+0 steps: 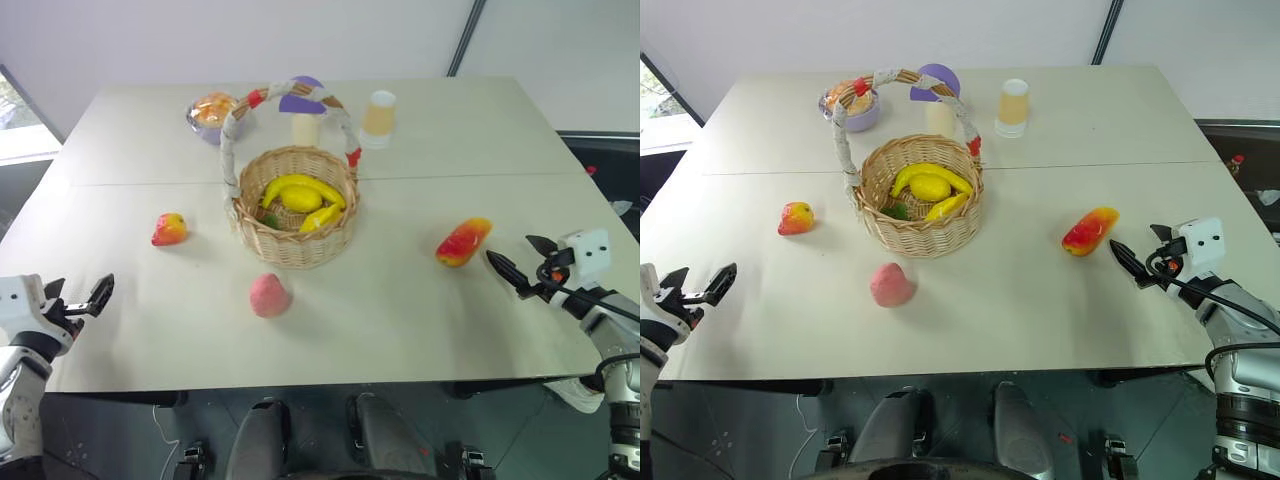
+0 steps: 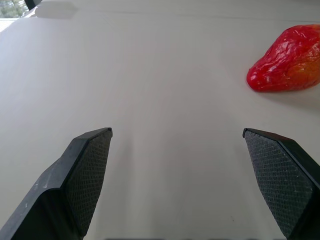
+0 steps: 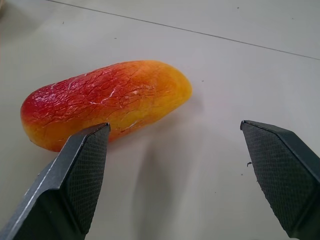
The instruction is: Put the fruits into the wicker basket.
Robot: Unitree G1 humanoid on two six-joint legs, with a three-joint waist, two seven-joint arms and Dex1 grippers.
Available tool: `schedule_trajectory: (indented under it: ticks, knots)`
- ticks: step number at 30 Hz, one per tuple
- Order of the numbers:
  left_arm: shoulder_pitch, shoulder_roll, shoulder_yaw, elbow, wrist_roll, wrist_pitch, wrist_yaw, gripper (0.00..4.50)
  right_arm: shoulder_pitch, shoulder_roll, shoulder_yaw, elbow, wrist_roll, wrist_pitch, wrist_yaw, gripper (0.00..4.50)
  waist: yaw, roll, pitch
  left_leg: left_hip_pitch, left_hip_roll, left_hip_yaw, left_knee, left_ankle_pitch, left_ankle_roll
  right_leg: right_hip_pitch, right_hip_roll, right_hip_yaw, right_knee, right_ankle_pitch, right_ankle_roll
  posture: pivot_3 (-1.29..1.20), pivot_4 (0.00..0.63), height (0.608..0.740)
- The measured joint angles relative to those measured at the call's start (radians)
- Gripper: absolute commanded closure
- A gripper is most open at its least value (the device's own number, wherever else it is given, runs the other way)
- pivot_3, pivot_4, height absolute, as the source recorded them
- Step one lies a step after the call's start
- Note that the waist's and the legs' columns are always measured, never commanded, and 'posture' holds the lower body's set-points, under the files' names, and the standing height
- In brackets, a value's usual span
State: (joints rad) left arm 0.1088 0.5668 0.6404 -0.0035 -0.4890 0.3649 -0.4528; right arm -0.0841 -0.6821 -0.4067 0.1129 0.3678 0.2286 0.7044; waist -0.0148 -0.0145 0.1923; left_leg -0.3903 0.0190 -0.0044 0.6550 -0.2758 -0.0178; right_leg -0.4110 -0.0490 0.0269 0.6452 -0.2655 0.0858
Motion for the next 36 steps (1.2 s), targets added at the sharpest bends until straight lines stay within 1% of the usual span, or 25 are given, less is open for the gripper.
schedule_trajectory:
  ticks: [7, 11, 13, 16, 18, 20, 24, 27, 31, 36]
  knots:
    - [-0.033, 0.004, -0.006, 0.000, 0.011, 0.000, 0.015, 0.00, -0.001, 0.000, 0.000, -0.008, -0.001, -0.010, -0.009, 0.14, 0.001, 0.000, 0.000, 0.000, 0.000, 0.000, 0.000, 0.000, 0.000, 0.000, 0.000, 0.000, 0.000, 0.000, 0.000, 0.00, 0.150, 0.740]
    - [-0.046, 0.027, -0.040, -0.016, 0.038, 0.003, 0.016, 0.00, -0.011, -0.008, 0.000, -0.063, 0.003, 0.001, -0.010, 0.14, -0.001, 0.000, 0.000, 0.000, 0.000, 0.000, 0.000, 0.000, 0.000, 0.000, 0.000, 0.000, 0.000, 0.000, 0.000, 0.00, 0.150, 0.740]
    - [-0.069, 0.039, -0.040, -0.024, 0.029, 0.021, 0.009, 0.00, -0.027, -0.022, 0.002, -0.106, 0.017, 0.028, -0.002, 0.14, 0.000, 0.000, 0.000, 0.000, 0.000, 0.000, 0.000, 0.000, 0.000, 0.000, 0.000, 0.000, 0.001, 0.000, 0.000, 0.00, 0.150, 0.740]
    - [-0.120, 0.105, -0.063, -0.060, 0.026, 0.060, -0.014, 0.00, -0.073, -0.074, 0.020, -0.226, 0.070, 0.093, 0.042, 0.14, 0.001, 0.000, 0.000, 0.000, 0.000, -0.001, 0.001, 0.000, 0.000, 0.000, 0.001, 0.000, 0.002, 0.000, 0.000, 0.00, 0.150, 0.740]
    - [-0.145, 0.132, -0.083, -0.078, 0.026, 0.086, -0.032, 0.00, -0.084, -0.101, 0.032, -0.314, 0.119, 0.150, 0.070, 0.14, 0.001, 0.000, 0.000, 0.000, 0.000, -0.001, 0.001, 0.000, 0.000, 0.000, 0.001, 0.000, 0.002, 0.000, 0.000, 0.00, 0.150, 0.740]
    - [-0.169, 0.164, -0.121, -0.079, 0.028, 0.128, -0.045, 0.00, -0.090, -0.129, 0.064, -0.421, 0.188, 0.222, 0.104, 0.14, 0.000, 0.000, 0.000, 0.000, 0.000, -0.001, 0.000, 0.000, 0.000, 0.000, 0.001, 0.000, 0.001, 0.000, 0.000, 0.00, 0.150, 0.740]
    - [-0.231, 0.220, -0.215, -0.074, 0.067, 0.203, -0.050, 0.00, -0.139, -0.133, 0.157, -0.601, 0.300, 0.339, 0.127, 0.14, 0.000, 0.000, 0.000, 0.000, 0.000, -0.001, 0.000, 0.000, 0.000, 0.000, 0.001, 0.000, 0.001, 0.000, 0.000, 0.00, 0.150, 0.740]
    - [-0.332, 0.245, -0.308, -0.039, 0.100, 0.246, -0.066, 0.00, -0.236, -0.105, 0.297, -0.713, 0.325, 0.386, 0.111, 0.14, 0.001, 0.000, 0.000, 0.000, 0.000, -0.002, 0.002, 0.000, 0.000, 0.000, 0.002, -0.001, 0.002, 0.000, 0.000, 0.00, 0.150, 0.740]
    - [-0.421, 0.254, -0.397, 0.035, 0.154, 0.256, -0.076, 0.00, -0.299, -0.054, 0.398, -0.736, 0.309, 0.405, 0.076, 0.14, 0.001, -0.001, 0.000, -0.001, -0.002, -0.001, 0.002, 0.000, 0.000, -0.001, 0.001, -0.001, 0.001, 0.000, 0.001, 0.00, 0.150, 0.740]
    - [-0.500, 0.255, -0.496, 0.148, 0.223, 0.228, -0.134, 0.00, -0.309, -0.017, 0.475, -0.736, 0.274, 0.401, 0.069, 0.14, 0.002, -0.001, 0.000, -0.002, -0.002, -0.002, 0.002, 0.000, 0.000, -0.002, 0.001, -0.001, 0.002, 0.000, 0.001, 0.00, 0.150, 0.740]
